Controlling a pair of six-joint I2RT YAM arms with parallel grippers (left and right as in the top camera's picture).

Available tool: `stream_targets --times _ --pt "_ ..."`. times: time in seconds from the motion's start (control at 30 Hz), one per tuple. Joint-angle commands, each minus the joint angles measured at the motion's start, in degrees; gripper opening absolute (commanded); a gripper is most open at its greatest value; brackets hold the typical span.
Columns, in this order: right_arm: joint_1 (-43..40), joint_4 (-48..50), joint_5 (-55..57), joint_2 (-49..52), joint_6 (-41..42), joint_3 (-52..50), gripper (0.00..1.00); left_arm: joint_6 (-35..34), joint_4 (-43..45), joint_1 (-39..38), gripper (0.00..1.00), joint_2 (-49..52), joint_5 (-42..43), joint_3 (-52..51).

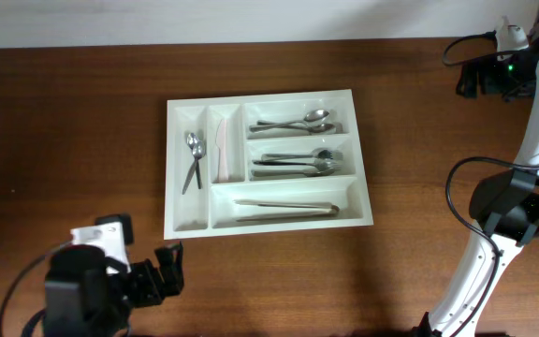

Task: Pack container

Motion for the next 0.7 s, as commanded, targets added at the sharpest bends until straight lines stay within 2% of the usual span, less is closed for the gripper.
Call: stream_targets --times 0.0,0.13,0.27,0.4,0.53,0.67 --pt "-0.3 0.2 0.1 -0.8 0.1 -0.3 0.99 -1.4 1.4 -0.2 0.99 -0.3 -2.1 -1.2" --pt "-0.3 0.2 0.1 -0.8 0.1 -0.3 0.98 -0.2 7.9 -0.2 0.99 -0.3 -8.2 -1.4" --pt "-0.3 0.2 0.1 -0.8 0.1 -0.3 0.99 10.4 14.3 -0.2 0.99 -0.3 -9.0 -2.2" --pt "-0.3 0.2 0.1 -0.8 0.1 -0.3 0.99 16.3 18.4 -0.2 0.99 -0.3 -8.8 -5.7" --pt "-0.3 0.2 0.1 -0.8 0.1 -0.3 0.98 20.5 27.7 -0.2 0.99 -2.1 -3.5 -14.6" --pt "-0.3 0.1 0.1 -0.8 0.1 -0.3 0.99 20.6 36.2 -0.2 0.99 -8.0 1.2 -25.5"
